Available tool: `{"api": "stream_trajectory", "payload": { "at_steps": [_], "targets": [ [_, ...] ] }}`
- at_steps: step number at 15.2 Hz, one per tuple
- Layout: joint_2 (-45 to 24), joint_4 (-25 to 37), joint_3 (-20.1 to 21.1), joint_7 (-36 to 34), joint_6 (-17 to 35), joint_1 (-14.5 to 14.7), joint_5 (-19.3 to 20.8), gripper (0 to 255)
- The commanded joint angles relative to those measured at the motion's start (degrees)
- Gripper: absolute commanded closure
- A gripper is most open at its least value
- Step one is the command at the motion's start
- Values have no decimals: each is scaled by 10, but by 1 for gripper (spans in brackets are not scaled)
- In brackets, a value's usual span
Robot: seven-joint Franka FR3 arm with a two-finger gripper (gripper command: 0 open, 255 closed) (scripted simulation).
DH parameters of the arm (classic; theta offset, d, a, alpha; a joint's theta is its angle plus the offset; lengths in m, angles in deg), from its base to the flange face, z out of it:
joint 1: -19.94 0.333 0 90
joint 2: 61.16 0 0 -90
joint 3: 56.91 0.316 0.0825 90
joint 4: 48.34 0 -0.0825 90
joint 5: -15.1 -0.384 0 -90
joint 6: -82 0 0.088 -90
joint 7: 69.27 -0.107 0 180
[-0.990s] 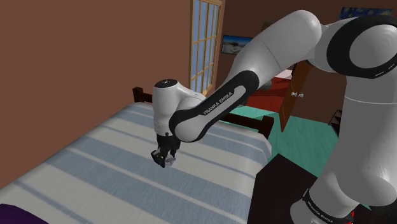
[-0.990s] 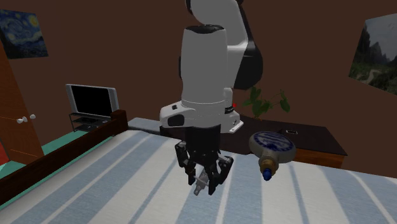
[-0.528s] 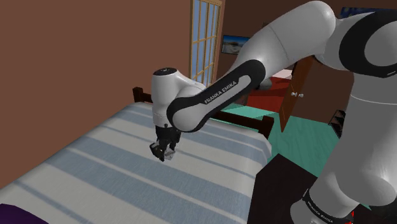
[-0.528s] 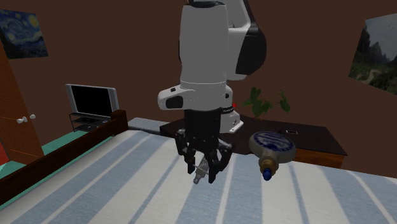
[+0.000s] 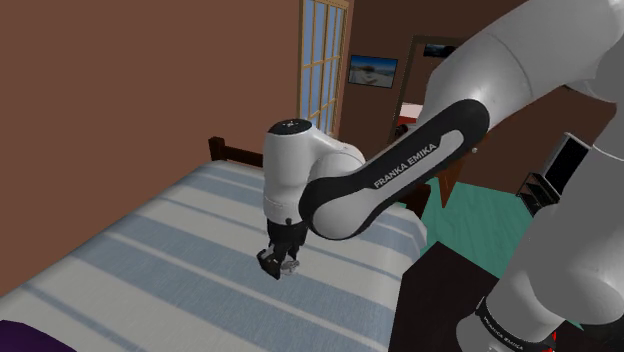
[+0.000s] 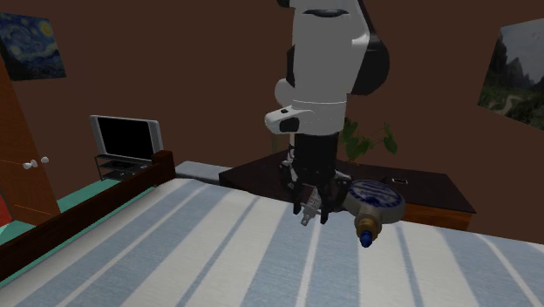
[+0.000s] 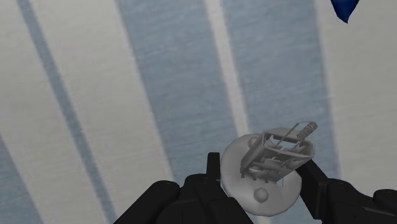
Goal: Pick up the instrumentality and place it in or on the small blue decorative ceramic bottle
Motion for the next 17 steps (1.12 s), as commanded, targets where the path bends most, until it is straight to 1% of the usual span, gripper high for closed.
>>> {"api": "stream_trajectory", "payload": {
  "at_steps": [1,4,8,12,17],
  "targets": [
    [33,-36,10,-4,7,9,-23,255],
    [85,-88,24,-8,15,30,-63,255],
    [153,-150,41,-17,16,69,-119,255],
    [218,-202,58,-35,8,119,-175,255],
    [292,-252,84,-75,-11,192,-238,255]
  ]
}}
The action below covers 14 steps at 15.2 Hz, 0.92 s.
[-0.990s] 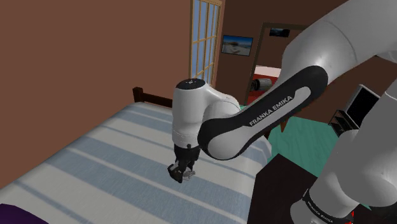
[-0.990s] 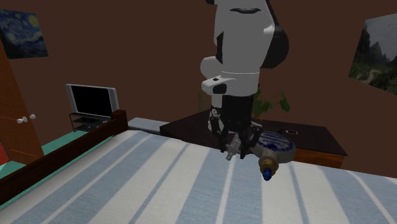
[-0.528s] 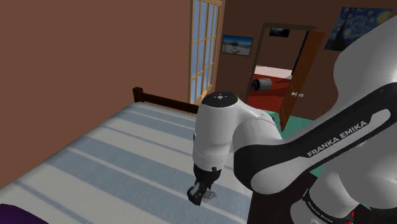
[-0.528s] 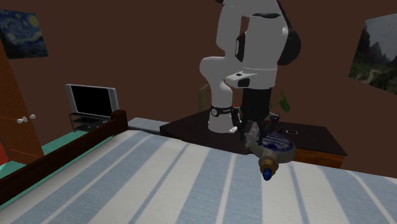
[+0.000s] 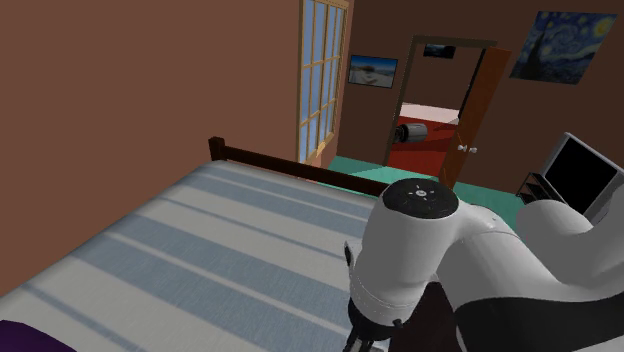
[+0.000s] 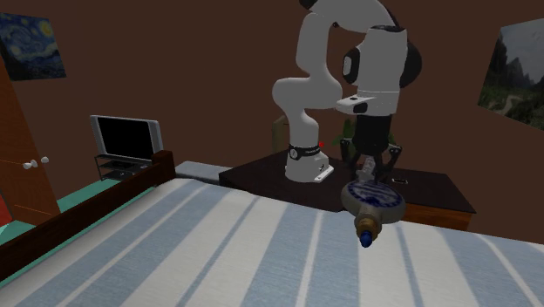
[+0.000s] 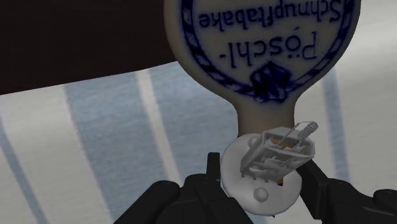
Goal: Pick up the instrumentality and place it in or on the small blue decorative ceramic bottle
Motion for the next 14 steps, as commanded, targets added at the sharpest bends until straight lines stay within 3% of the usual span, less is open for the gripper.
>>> {"api": "stream_trajectory", "payload": {
  "at_steps": [1,3,14],
  "targets": [
    [23,-13,14,-23,-9,28,-23,255],
    [51,-27,29,-47,-21,62,-48,255],
    [-54,-56,84,-62,112,32,-43,255]
  ]
}}
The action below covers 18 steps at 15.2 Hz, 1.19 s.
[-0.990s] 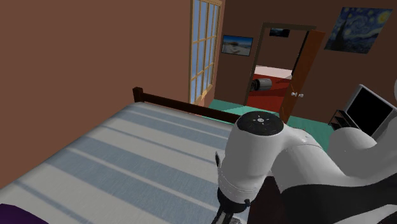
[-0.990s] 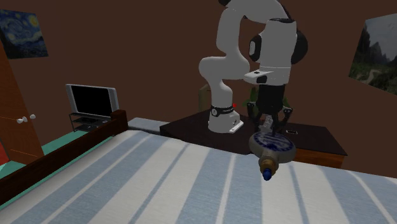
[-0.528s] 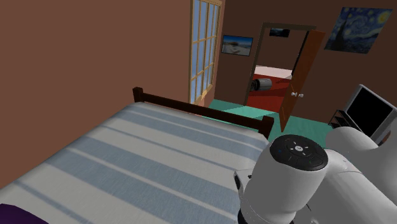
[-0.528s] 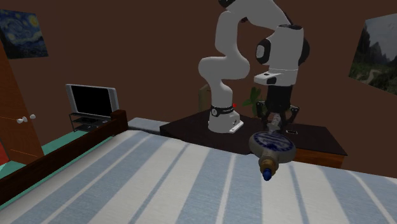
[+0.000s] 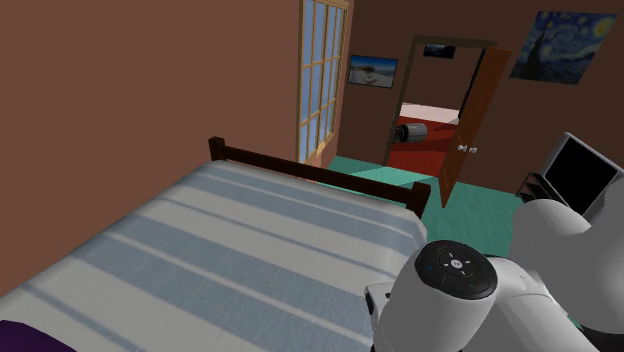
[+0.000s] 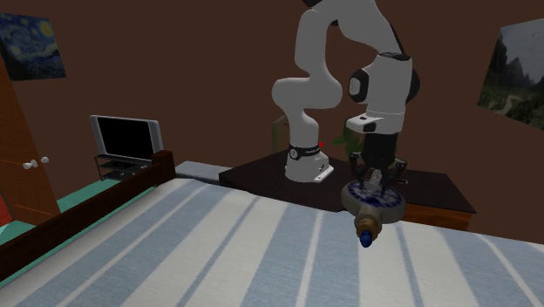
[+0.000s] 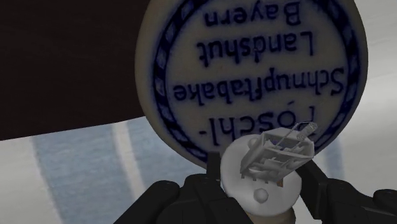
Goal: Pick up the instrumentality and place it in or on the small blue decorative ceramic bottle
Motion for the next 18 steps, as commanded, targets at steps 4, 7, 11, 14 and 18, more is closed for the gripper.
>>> {"api": "stream_trajectory", "payload": {
  "at_steps": [4,7,11,14,18],
  "targets": [
    [-25,-4,13,-6,29,-11,6,255],
    [-25,-4,13,-6,29,-11,6,255],
    [-25,-4,13,-6,29,-10,6,0],
    [-25,-4,13,-6,29,-10,6,0],
    [56,11,-27,9,-66,18,-7,0]
  ]
}}
